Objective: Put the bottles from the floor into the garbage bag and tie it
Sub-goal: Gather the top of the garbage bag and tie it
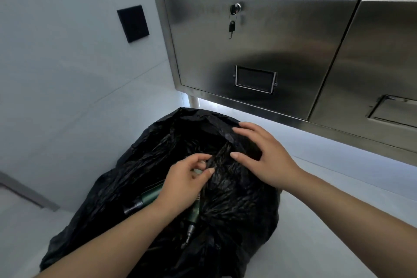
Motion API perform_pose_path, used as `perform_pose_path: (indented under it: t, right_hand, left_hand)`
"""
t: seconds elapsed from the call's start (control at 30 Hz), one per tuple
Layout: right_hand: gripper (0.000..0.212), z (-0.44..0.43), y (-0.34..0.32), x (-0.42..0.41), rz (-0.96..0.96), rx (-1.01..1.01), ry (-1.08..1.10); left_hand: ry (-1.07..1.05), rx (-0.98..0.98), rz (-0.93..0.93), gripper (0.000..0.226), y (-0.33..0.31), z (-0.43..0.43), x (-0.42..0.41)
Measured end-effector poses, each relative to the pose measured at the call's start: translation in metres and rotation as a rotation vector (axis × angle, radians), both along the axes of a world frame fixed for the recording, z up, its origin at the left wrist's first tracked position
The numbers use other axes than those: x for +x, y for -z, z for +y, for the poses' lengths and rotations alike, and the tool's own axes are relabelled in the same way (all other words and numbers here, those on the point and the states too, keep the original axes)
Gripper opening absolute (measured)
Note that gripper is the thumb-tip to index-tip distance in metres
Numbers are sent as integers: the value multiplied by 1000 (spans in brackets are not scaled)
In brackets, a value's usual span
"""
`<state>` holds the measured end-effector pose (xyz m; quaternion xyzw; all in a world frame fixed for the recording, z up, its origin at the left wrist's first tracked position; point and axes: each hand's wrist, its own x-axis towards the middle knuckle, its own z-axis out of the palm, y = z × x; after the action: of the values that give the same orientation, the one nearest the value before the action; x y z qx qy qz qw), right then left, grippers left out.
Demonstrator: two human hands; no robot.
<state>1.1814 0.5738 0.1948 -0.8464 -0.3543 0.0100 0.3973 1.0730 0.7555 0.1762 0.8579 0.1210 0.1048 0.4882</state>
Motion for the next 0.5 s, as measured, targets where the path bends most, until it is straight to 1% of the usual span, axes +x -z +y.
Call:
perform_pose_path:
  t: [0.07, 0.1, 0.17, 0.23, 0.3, 0.33, 0.4, 0.5]
  right_hand:
    - [65, 27, -9, -7, -29, -86, -152]
    - [69, 39, -9, -12, -3, -147, -215]
    - [78, 55, 0, -20, 129, -244, -285]
    - [83, 61, 14, -29, 297, -265, -306]
    - [86, 61, 27, -38, 385, -261, -312]
    - [89, 62, 31, -41, 386, -255, -311]
    - [92, 69, 30, -45, 309, -235, -288]
    - [87, 91, 17, -53, 179, -142, -213]
  left_hand:
    - [-14, 42, -17, 25, -6, 15, -9]
    - [-30, 64, -27, 27, -8, 21, -13]
    - [-81, 92, -27, 24, -12, 35, -21]
    - [-138, 96, -10, 18, -11, 50, -29]
    - [-165, 68, 19, 12, -7, 63, -37]
    - [-162, 49, 34, 10, -4, 68, -41]
    - [-153, 17, 45, 9, 0, 74, -47]
    - [-170, -37, 19, 9, -1, 84, -45]
